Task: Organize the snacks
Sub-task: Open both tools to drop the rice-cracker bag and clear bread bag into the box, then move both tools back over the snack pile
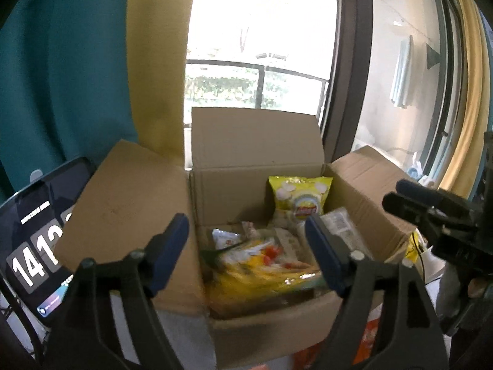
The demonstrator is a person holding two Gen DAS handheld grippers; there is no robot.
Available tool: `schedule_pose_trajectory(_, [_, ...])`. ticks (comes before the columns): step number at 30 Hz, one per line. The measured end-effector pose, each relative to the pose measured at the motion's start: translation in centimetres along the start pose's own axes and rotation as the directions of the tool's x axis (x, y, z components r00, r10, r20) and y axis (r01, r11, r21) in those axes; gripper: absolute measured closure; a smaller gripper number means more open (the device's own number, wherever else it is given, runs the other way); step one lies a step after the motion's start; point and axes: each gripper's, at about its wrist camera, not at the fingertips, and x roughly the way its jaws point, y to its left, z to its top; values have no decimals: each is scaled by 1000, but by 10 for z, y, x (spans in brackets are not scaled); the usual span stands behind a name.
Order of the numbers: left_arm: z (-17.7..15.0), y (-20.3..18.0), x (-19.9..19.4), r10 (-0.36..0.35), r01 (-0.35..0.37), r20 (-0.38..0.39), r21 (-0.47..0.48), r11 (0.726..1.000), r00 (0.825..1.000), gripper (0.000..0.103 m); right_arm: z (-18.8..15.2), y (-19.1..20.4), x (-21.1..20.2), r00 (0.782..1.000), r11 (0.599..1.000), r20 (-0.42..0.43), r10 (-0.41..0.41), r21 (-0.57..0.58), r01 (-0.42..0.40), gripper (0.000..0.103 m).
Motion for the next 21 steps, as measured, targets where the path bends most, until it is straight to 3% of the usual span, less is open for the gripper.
schedule_pose_trajectory(21, [-43,-25,-103,-55,55,-2,15,998,998,20,-52,5,-96,999,998,-44,-14,52,17,43])
